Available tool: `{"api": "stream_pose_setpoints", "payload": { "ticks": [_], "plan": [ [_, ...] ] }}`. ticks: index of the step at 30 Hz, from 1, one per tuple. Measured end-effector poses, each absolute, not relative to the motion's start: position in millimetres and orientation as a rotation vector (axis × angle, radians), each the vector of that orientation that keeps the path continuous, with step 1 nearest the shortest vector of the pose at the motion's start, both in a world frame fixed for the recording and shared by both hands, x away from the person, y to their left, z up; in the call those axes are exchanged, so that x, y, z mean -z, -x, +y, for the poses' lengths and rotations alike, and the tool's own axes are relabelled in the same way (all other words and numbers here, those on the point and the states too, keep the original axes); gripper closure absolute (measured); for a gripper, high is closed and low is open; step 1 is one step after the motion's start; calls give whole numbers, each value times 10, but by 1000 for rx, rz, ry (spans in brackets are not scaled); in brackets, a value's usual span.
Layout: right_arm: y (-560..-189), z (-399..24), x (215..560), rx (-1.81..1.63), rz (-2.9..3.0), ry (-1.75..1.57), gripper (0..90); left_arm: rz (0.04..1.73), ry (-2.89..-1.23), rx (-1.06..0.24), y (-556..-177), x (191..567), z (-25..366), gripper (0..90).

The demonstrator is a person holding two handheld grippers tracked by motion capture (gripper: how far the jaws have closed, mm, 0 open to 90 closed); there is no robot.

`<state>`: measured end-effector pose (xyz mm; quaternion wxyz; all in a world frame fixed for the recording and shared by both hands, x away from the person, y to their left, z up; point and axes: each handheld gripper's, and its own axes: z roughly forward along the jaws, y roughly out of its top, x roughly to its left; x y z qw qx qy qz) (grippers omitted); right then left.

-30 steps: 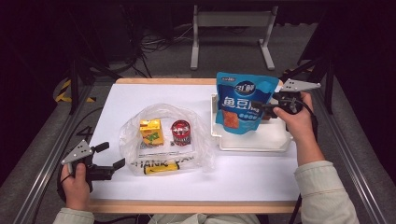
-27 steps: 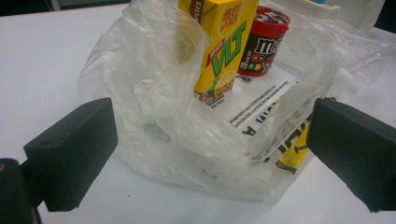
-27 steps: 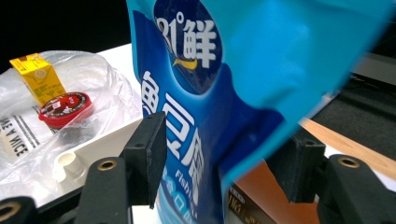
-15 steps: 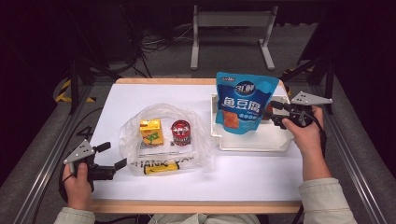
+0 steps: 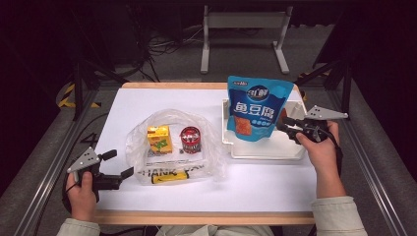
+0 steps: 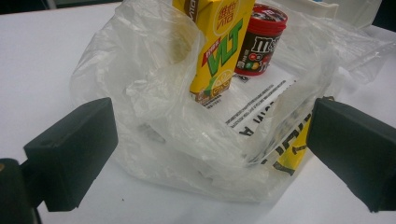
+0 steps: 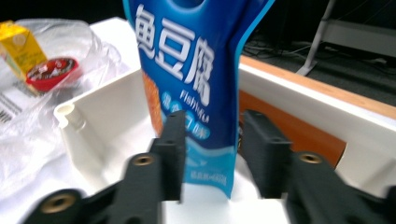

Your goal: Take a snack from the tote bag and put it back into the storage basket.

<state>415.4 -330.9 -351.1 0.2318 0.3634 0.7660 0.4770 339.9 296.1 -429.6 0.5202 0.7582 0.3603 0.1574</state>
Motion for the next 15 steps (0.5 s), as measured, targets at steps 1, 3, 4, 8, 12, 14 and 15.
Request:
{"api": "stream_pose_setpoints", "payload": {
  "ticks": [1, 3, 4, 8, 12, 14, 15],
  "plan": [
    [-4150, -3302, 3519, -1300, 2121, -1001, 690, 862, -1819, -377, -3400, 4296, 2961, 28],
    [-4151, -3291, 3538, -1287, 2147, -999, 760, 862, -1820, -377, -3402, 4297, 2961, 28],
    [-4158, -3285, 3548, -1288, 2156, -994, 784, 862, -1820, -377, -3402, 4297, 2961, 28],
    [-4190, -3242, 3588, -1261, 2197, -1001, 877, 862, -1819, -382, -3390, 4299, 2962, 28],
    [-4245, -3175, 3634, -1210, 2226, -1022, 900, 870, -1818, -387, -3357, 4303, 2978, 28],
    [-4275, -3140, 3657, -1171, 2236, -1031, 900, 874, -1819, -387, -3339, 4303, 2992, 28],
    [-4291, -3123, 3668, -1152, 2239, -1032, 900, 877, -1818, -387, -3331, 4304, 2999, 28]
  ]
}}
